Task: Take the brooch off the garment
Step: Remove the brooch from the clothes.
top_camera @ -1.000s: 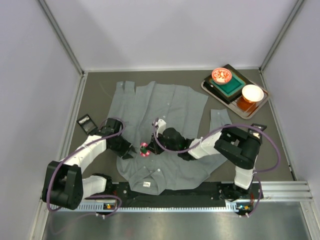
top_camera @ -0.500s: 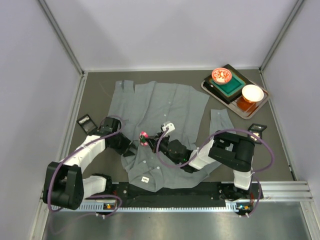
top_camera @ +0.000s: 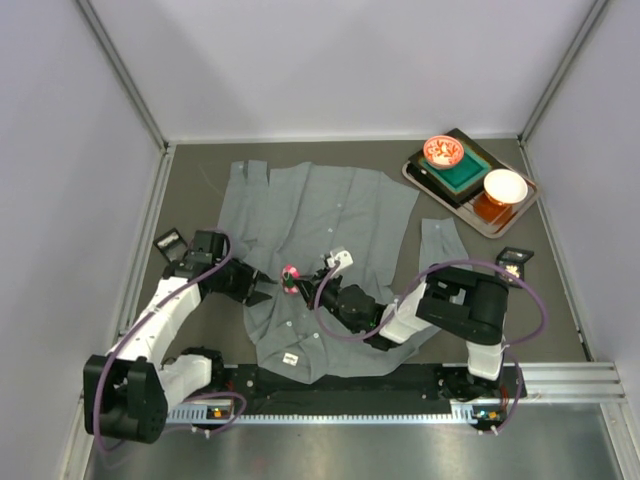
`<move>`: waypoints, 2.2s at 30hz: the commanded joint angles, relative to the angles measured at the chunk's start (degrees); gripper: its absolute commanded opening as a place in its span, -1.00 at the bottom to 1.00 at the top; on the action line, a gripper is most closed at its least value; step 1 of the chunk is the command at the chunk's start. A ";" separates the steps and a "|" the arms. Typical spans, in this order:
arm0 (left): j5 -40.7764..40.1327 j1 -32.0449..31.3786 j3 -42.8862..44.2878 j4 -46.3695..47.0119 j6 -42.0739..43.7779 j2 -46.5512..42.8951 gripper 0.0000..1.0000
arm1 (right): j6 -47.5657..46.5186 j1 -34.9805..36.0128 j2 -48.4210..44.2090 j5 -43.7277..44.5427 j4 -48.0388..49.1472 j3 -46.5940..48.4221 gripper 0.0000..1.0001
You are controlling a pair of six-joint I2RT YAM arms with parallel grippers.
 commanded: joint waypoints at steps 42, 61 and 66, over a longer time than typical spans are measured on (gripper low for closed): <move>2.72 -1.39 -6.06 10.91 -30.05 2.04 -0.24 | -2.09 5.67 -3.82 12.30 -5.38 3.65 -1.00; 0.62 -5.79 -6.67 17.77 -33.39 6.35 -0.35 | -1.47 5.76 -4.69 12.56 -6.44 3.21 -1.00; -0.18 -6.14 -6.58 17.86 -33.65 6.61 -0.41 | -0.59 5.94 -4.96 12.74 -9.07 3.91 -1.00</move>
